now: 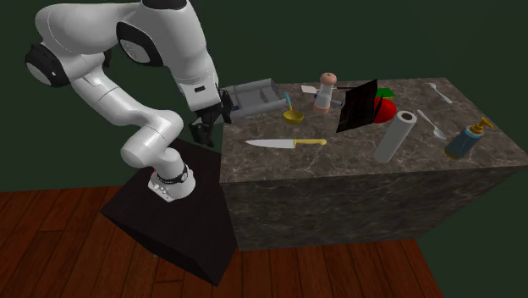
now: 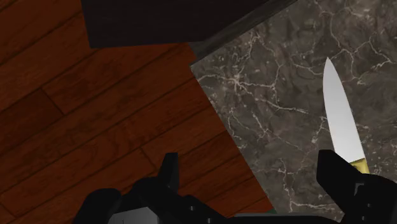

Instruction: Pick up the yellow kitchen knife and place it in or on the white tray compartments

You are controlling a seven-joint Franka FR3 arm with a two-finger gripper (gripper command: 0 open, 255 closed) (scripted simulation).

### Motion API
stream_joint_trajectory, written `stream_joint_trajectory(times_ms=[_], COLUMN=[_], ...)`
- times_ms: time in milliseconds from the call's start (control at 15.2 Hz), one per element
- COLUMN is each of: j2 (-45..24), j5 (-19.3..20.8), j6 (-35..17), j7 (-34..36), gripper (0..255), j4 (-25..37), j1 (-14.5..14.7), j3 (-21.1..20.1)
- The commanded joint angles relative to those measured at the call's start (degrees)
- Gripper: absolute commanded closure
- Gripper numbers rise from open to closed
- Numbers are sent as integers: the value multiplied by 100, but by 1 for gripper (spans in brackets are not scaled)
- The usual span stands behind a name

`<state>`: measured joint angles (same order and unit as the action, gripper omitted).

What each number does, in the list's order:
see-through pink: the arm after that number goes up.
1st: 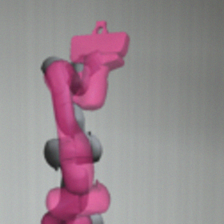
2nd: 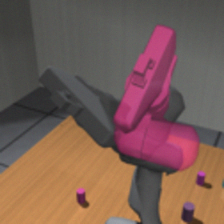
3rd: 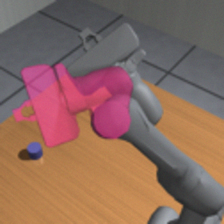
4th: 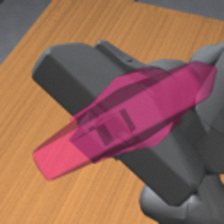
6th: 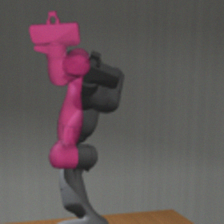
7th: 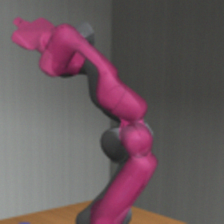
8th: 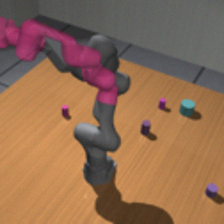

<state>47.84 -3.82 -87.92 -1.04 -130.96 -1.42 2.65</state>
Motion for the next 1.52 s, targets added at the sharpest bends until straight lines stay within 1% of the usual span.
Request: stream_joint_trajectory(times_ms=[0, 396, 726, 1056, 1452], j2=[0, 147, -18, -494, -1488], j5=[0, -395, -752, -1127, -1573], j6=[0, -1492, -2829, -4265, -6076], j7=[0, -88, -202, -356, -617], gripper=[0, 0, 0, 0, 0], j4=[0, -1067, -1747, -2205, -2414], j1=[0, 332, 672, 1064, 1579], j3=[0, -318, -622, -941, -1291])
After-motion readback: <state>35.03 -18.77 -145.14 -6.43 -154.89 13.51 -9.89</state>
